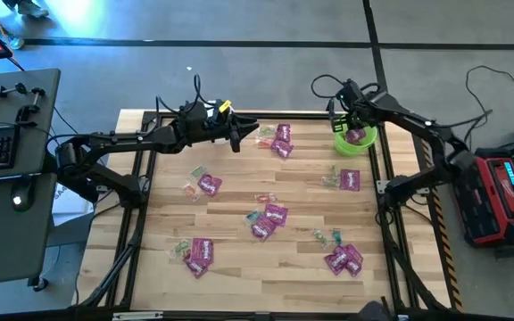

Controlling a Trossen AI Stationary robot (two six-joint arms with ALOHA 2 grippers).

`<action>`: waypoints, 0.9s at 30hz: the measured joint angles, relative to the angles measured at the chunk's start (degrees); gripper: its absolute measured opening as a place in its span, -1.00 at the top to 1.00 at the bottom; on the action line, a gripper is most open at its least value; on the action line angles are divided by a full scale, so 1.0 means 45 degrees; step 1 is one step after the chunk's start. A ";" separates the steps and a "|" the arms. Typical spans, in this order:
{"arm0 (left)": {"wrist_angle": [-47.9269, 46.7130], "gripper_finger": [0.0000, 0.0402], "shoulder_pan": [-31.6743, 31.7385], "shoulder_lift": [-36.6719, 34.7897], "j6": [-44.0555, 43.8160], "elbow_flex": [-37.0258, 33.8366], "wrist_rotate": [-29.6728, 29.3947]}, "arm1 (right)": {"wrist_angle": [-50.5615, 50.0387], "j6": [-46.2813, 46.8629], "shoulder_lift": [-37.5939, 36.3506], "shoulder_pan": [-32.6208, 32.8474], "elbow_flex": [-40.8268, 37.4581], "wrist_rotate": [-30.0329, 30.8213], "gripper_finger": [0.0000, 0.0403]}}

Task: Sort candy by brand, put in halloween buckets
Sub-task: Put the violet candy into the green bucket

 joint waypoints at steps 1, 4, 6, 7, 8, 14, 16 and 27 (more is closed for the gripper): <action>-0.0004 0.42 0.0000 -0.0001 0.0078 0.0000 0.0000 | 0.0000 0.0004 0.0036 0.0000 0.0000 0.0005 1.00; -0.0011 0.42 0.0000 -0.0001 0.0186 0.0000 0.0000 | -0.0004 -0.0107 0.0059 0.0000 0.0000 -0.0164 0.94; -0.0014 0.42 0.0000 -0.0001 0.0180 0.0000 0.0000 | -0.0080 -0.0100 0.0059 0.0000 0.0000 -0.0588 0.85; -0.0028 0.42 0.0000 -0.0001 0.0160 0.0000 0.0000 | -0.0228 -0.0086 0.0059 0.0000 0.0008 -0.0745 0.79; -0.0058 0.42 0.0000 -0.0001 0.0039 0.0000 0.0000 | -0.0454 -0.0096 0.0059 0.0000 0.0063 -0.0815 0.72; -0.0106 0.42 0.0199 -0.0001 0.0355 0.0000 0.0493 | -0.2218 -0.0921 0.0059 0.0002 0.1489 0.0675 0.25; -0.0111 0.42 0.0316 -0.0001 0.0374 0.0000 0.0505 | -0.3082 -0.1276 0.0059 -0.0007 0.2457 0.1013 0.16; -0.0265 0.43 0.0886 -0.0001 0.0278 0.0000 0.2860 | -0.3584 -0.0020 -0.1362 0.3392 0.4450 -0.1701 0.65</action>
